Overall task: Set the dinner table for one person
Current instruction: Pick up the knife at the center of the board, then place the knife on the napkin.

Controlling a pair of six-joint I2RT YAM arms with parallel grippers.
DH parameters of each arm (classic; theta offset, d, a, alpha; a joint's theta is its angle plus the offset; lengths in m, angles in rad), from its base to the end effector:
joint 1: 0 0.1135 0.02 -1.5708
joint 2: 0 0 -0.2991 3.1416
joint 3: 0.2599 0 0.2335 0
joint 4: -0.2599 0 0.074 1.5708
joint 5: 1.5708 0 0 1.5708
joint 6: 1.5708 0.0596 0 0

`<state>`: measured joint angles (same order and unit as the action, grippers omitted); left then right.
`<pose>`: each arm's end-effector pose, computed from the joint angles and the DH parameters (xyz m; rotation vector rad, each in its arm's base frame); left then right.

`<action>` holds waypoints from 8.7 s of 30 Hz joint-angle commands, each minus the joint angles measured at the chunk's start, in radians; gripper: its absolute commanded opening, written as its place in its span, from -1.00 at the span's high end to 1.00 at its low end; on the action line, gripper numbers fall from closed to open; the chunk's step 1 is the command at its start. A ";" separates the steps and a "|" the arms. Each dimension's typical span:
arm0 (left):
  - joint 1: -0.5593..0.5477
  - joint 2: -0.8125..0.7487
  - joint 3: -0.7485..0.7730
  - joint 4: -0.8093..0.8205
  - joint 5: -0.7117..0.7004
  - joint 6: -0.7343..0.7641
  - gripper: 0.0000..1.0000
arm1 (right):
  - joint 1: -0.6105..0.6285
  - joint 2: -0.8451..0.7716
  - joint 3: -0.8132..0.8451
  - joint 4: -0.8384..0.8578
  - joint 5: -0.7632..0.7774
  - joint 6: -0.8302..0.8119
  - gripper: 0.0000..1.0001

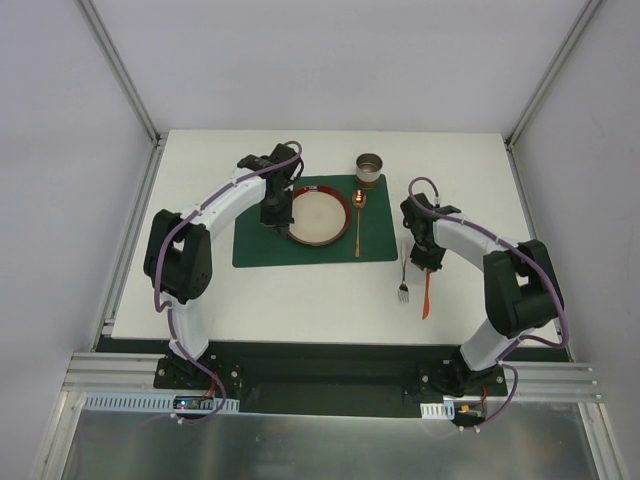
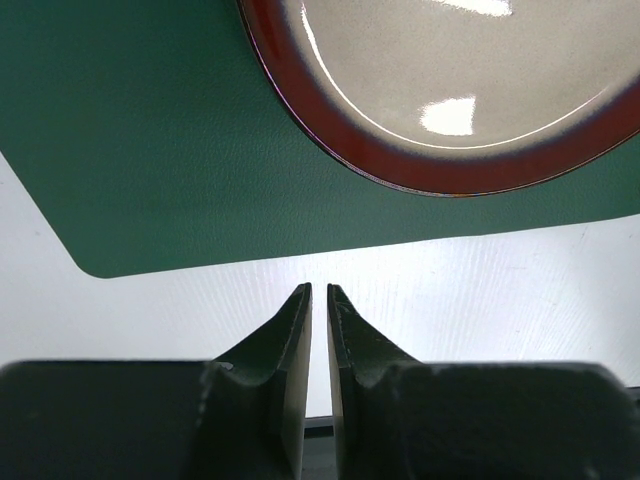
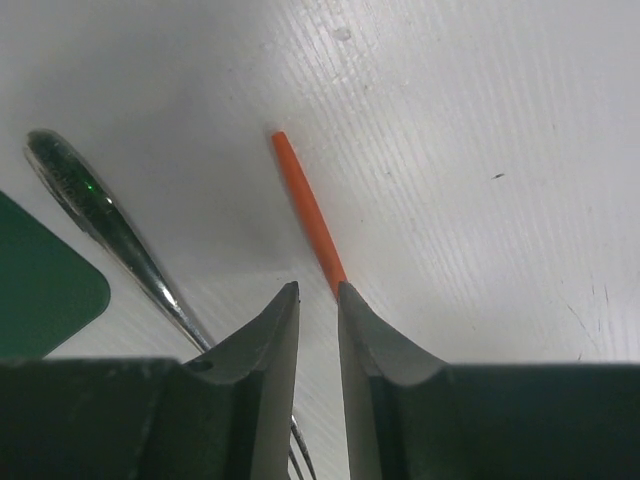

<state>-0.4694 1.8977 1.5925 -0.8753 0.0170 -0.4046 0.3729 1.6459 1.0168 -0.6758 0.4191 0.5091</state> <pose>0.3564 -0.1819 0.2626 0.0949 2.7824 -0.2543 0.2826 0.0845 0.2036 0.2606 2.6909 -0.3655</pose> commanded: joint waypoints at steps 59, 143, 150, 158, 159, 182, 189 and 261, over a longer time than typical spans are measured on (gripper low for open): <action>0.011 0.024 0.029 -0.010 0.026 0.003 0.87 | -0.081 0.026 0.161 -0.107 0.041 -0.153 0.77; 0.012 0.050 0.034 -0.011 0.049 -0.003 0.92 | -0.140 0.080 0.290 -0.079 -0.114 -0.320 0.99; 0.012 0.058 0.040 -0.011 0.051 -0.003 0.92 | -0.123 0.184 0.397 -0.082 -0.204 -0.346 0.99; 0.012 0.072 0.047 -0.011 0.043 -0.002 0.91 | -0.083 0.279 0.509 -0.090 -0.241 -0.386 0.99; 0.012 0.073 0.047 -0.011 0.044 -0.002 0.92 | -0.078 0.288 0.525 -0.084 -0.244 -0.391 0.99; 0.018 0.123 0.087 -0.011 0.097 0.015 0.92 | -0.029 0.472 0.767 0.035 -0.408 -0.501 0.99; 0.034 0.138 0.080 -0.011 0.089 0.024 0.92 | -0.011 0.561 0.861 0.012 -0.410 -0.495 0.99; 0.034 0.069 0.029 0.018 0.138 0.007 0.86 | 0.147 0.170 0.319 0.246 -0.190 -0.466 0.38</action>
<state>-0.4267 2.0193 1.6279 -0.8490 0.1558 -0.4015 0.5186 1.8496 1.3605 -0.4934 0.3550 -0.0326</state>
